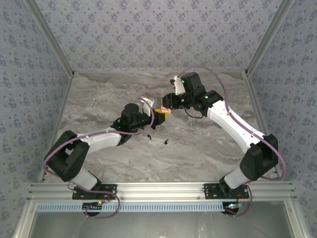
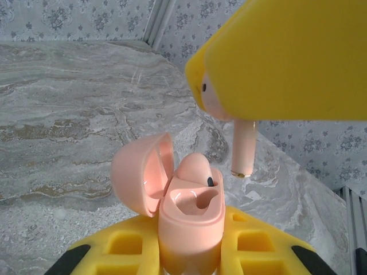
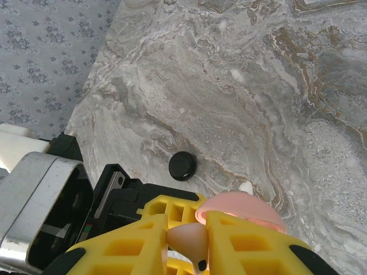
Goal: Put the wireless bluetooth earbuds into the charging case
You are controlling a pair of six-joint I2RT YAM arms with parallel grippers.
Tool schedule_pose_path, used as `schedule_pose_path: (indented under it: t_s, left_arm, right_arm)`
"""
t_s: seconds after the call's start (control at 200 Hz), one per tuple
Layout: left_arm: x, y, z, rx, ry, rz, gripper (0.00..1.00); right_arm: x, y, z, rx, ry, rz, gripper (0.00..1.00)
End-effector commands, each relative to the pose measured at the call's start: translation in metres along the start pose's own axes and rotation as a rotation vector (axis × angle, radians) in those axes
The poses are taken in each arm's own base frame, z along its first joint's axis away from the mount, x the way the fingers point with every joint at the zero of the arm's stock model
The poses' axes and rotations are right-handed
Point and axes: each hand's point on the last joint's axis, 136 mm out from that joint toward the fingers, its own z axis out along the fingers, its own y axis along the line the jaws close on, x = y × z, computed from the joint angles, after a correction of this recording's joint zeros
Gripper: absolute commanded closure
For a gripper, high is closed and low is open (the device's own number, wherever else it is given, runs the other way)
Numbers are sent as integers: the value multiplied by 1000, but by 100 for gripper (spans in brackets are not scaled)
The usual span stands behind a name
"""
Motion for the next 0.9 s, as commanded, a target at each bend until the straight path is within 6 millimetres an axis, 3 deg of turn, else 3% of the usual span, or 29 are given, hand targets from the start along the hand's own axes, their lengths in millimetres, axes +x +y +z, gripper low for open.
schedule_pose_path:
  t_s: [0.0,0.895]
  left_arm:
    - [-28,-18,-2,45,-59,27,80]
    - [-38,-23,-10,41,-84,24,80]
  right_arm:
    - [1,-1,1,17,0,-19,76]
    - [9,-7,10,54,25,-29,76]
